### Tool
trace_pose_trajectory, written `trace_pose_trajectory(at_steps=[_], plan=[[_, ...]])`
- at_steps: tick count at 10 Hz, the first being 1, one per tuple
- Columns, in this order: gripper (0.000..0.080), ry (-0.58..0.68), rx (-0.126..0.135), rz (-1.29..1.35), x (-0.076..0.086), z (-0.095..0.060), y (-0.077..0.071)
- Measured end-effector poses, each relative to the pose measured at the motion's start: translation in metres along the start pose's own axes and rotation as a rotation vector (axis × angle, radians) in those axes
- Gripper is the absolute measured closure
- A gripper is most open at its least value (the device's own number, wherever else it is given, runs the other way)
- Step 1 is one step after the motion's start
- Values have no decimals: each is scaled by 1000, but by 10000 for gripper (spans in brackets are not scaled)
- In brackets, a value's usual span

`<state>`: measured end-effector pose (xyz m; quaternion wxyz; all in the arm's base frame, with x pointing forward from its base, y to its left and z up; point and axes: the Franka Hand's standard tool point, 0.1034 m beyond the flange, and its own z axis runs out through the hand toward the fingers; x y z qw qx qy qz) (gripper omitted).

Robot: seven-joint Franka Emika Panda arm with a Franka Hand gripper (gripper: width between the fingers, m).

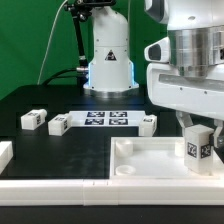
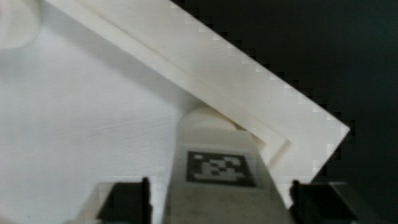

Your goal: Assemble one leg

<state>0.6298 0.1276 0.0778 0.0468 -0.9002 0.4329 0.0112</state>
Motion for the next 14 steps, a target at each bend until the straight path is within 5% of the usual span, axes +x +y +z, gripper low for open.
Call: trace_pose_trajectory(at_steps=[1,2,5,10,13,14], plan=[[298,-1,-2,-54,-1,-1,-3],[183,-5,-7,-189,0,0,-2],[152,-6,-7,-572,6,4,-3],[151,-4,-10,-1072,10,4,-1],[151,9,-10,-1158,8,6,-1],[244,9,-10,-1158,8,6,-1]])
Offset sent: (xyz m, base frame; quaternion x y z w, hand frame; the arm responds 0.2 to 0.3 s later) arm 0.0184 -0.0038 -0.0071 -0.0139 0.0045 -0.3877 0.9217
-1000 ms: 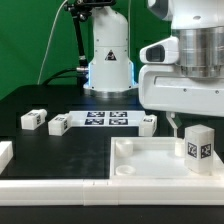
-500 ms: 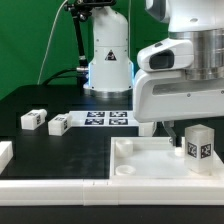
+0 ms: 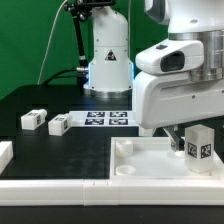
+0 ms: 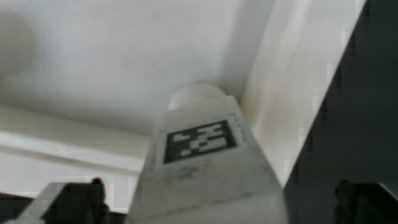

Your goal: Assemble one leg

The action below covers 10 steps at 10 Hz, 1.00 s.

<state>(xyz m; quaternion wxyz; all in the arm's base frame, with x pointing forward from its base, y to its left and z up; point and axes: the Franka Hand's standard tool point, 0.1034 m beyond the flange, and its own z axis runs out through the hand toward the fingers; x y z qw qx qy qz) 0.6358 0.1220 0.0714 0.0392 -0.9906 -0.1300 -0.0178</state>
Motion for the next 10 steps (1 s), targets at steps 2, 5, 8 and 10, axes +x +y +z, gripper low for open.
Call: trace_pose_trajectory(at_steps=[2,5,8,10], plan=[[427,-1,0,0,0,1,0],[509,-1,0,31,0,1,1],[509,4,-2,236,0,1,0],[509,20,-7,502,-1,1,1]])
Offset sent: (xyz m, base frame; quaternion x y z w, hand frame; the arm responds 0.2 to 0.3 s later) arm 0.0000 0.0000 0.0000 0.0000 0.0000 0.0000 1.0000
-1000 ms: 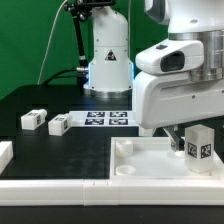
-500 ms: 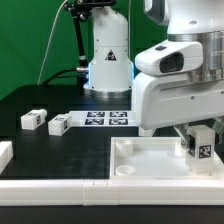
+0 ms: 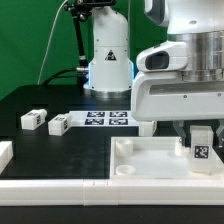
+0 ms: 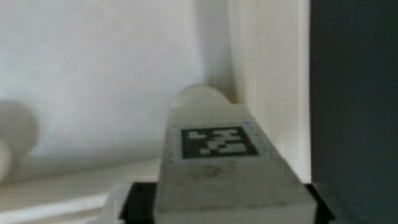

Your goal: Assemble one leg

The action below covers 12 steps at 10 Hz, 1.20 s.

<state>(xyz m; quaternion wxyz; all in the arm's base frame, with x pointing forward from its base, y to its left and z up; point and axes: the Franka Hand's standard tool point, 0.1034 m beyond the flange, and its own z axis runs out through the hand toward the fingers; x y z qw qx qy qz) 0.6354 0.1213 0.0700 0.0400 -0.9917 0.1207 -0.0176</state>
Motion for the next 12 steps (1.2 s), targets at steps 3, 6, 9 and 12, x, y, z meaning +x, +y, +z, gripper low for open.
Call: trace_pose_trajectory(at_steps=[3,6,9,12], plan=[[508,8,30,361,2,1,3],[508,9,44,711,1,1,4],[508,-12,56,1003,-1,2,2],[505,-17,59,1025,-1,2,1]])
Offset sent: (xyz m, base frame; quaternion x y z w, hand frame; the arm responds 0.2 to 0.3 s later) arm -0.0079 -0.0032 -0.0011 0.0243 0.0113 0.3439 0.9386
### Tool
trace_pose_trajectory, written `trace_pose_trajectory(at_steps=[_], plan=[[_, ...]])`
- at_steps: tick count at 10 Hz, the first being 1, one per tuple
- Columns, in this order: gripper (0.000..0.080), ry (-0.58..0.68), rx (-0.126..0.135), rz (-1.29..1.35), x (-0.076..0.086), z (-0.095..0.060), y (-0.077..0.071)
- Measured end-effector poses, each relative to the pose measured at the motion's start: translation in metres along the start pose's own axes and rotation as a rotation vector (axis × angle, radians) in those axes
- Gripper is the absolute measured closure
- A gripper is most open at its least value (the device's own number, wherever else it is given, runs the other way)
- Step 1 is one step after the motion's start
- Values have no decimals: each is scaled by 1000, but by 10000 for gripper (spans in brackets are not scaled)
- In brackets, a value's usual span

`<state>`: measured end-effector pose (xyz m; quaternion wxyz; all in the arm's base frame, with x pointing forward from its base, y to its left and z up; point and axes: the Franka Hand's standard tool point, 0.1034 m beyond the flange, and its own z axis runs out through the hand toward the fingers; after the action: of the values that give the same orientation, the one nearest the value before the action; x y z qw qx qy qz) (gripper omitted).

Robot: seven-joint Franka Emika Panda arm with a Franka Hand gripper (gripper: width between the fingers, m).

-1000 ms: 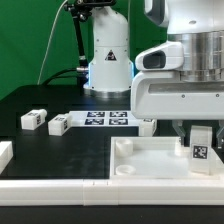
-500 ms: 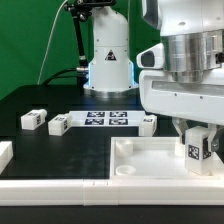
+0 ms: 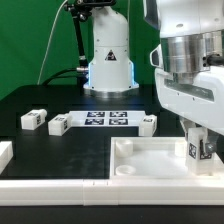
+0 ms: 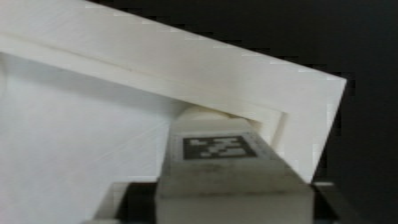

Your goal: Assemble one leg

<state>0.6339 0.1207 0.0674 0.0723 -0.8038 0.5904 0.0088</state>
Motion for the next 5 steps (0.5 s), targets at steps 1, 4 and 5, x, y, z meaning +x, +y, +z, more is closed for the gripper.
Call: trace_pose_trajectory(at_steps=[1,4,5], plan=[[296,-1,-1,-37,0,0,0],[158,-14,-43,-295,-4,-1,-1],[158,-22,-55,-440,-3,-1,0]])
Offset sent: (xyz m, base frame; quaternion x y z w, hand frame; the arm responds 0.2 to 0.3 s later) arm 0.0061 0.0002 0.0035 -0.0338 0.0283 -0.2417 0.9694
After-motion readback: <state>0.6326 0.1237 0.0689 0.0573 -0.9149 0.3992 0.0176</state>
